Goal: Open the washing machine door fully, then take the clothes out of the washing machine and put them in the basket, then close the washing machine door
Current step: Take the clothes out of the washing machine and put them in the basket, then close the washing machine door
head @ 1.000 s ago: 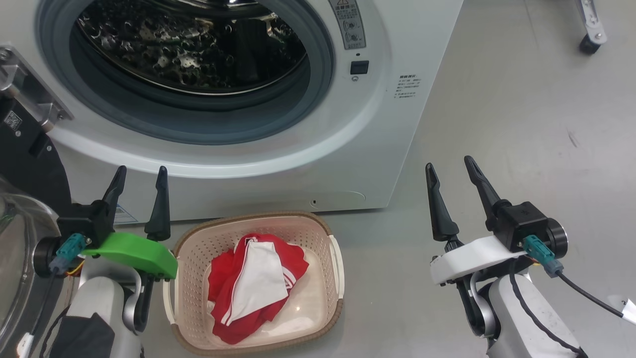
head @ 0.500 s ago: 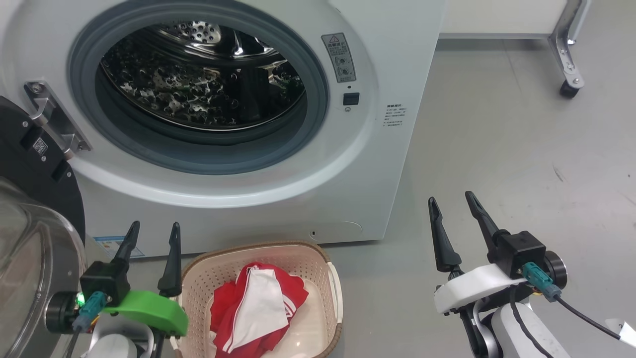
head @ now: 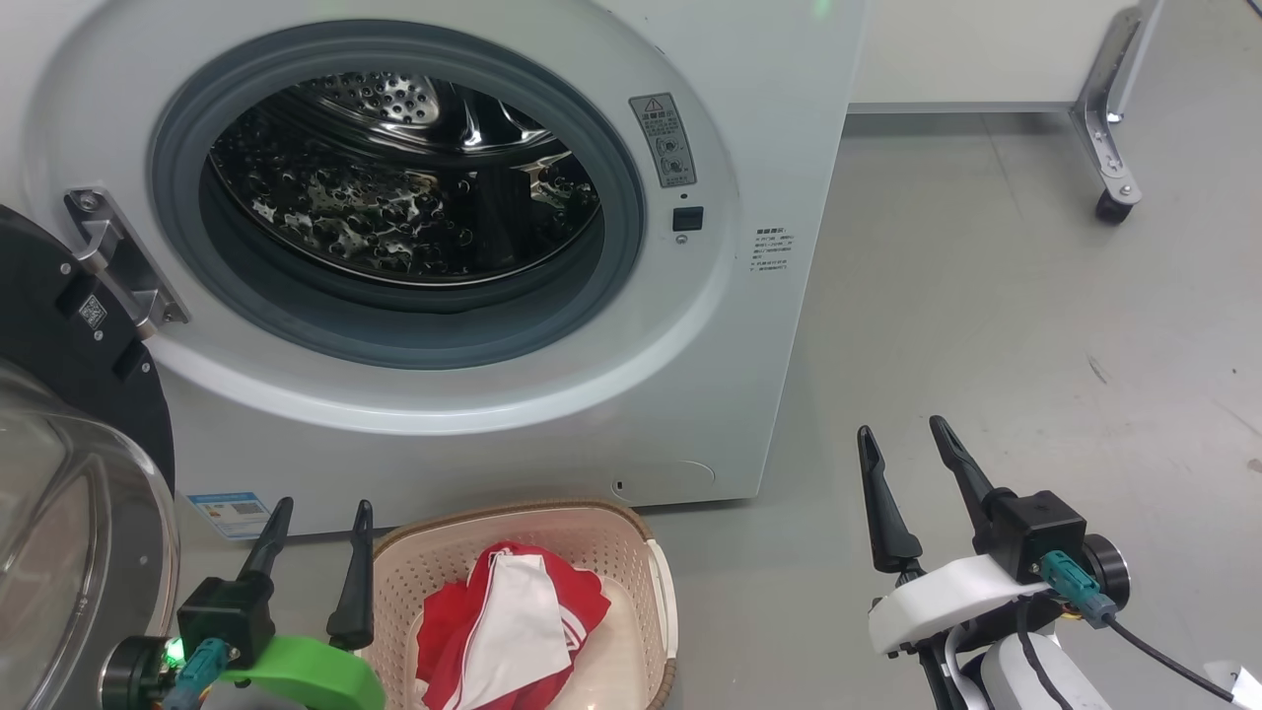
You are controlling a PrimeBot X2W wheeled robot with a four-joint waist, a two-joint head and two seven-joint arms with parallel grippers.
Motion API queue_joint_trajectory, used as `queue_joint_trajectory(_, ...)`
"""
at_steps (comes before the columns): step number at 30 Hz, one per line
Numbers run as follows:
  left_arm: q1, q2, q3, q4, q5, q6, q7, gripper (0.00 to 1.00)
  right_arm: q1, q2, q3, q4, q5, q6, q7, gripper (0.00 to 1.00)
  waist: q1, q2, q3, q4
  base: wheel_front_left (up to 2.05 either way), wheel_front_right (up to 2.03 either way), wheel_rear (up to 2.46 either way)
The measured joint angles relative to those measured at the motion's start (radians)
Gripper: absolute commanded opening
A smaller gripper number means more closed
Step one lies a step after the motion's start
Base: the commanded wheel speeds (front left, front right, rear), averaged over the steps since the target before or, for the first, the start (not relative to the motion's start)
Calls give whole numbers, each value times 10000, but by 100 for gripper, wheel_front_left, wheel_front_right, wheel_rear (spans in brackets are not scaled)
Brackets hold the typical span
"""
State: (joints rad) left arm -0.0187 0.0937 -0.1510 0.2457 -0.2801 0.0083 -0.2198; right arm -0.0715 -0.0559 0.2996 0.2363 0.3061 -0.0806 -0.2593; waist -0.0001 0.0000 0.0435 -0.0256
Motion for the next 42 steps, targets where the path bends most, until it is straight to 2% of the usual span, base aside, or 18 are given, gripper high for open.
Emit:
queue_joint_trajectory(27,832,165,-19,-1645,102,389,667,100,143,15,-15,-121,0,4,0,100,0,0,18,-123,0,0,0)
queue_joint_trajectory(42,1065,186,-111,-2197,182,449,968,100,143,23,-33,-148,0,21,0,100,0,0,27,-102,-32,32,0)
